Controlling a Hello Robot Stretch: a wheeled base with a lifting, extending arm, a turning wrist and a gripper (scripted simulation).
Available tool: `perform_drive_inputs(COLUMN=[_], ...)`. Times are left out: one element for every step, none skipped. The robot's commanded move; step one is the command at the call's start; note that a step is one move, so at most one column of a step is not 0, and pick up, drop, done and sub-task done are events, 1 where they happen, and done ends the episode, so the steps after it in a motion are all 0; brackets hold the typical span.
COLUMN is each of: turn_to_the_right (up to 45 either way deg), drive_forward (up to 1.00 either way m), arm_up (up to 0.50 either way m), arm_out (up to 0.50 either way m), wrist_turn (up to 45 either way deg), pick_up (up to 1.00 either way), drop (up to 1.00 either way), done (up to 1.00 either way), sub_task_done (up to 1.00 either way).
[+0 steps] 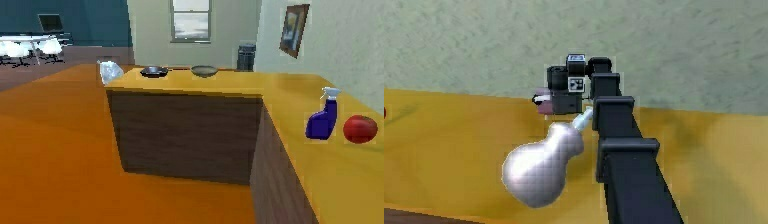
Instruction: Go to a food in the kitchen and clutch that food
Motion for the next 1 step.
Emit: perform_drive_inputs(turn_to_the_right=[0.0], drive_forward=[0.0], arm_up=[0.0], arm_out=[0.0], wrist_turn=[0.0], pick_up=[0.0], drop=[0.0], done=[1.0], sub_task_done=[0.0])
